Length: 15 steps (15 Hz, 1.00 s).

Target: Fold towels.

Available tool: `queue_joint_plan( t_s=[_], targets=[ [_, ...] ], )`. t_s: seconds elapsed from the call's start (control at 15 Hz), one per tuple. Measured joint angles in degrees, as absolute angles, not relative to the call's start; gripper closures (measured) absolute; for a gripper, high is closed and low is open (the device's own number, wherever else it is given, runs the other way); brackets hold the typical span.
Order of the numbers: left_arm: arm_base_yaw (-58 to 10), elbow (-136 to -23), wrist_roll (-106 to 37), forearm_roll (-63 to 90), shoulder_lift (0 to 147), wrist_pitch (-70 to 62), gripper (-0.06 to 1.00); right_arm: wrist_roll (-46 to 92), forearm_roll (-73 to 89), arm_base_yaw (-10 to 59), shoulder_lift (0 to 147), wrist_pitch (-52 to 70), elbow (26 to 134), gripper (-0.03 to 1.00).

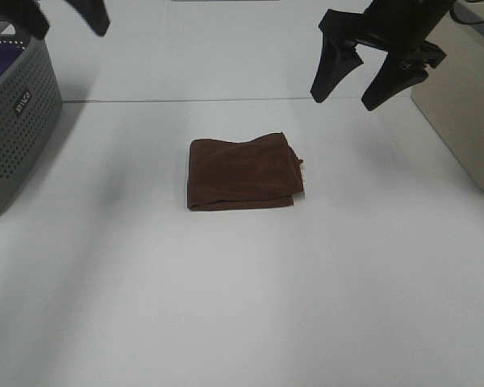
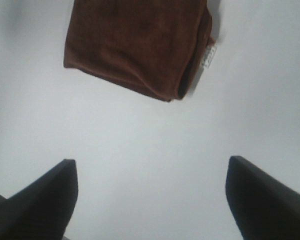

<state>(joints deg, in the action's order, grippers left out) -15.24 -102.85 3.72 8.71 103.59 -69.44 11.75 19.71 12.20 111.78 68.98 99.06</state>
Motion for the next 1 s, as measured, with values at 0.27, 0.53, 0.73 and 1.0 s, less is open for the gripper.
queue_joint_plan(
  t_s=[0.27, 0.53, 0.73, 1.0],
  targets=[
    [-15.2, -81.0, 6.8, 3.6, 85.0, -69.6, 0.24, 2.3, 8.7, 19.4, 99.1, 69.1, 85.9, 0.20],
    [-15.2, -53.1, 8.0, 3.4, 55.7, -66.2, 0.24, -2.5, 5.2, 24.5, 82.0, 65.1, 63.3, 0.20],
    [-15.2, -41.4, 8.0, 3.4, 38.0, -66.1, 0.24, -2.6, 4.3, 24.5, 71.6, 65.0, 51.1, 0.20],
    [-15.2, -33.9, 7.8, 3.6, 20.8, -66.1, 0.24, -2.6, 3.4, 24.5, 58.5, 62.8, 39.9, 0.20]
  ],
)
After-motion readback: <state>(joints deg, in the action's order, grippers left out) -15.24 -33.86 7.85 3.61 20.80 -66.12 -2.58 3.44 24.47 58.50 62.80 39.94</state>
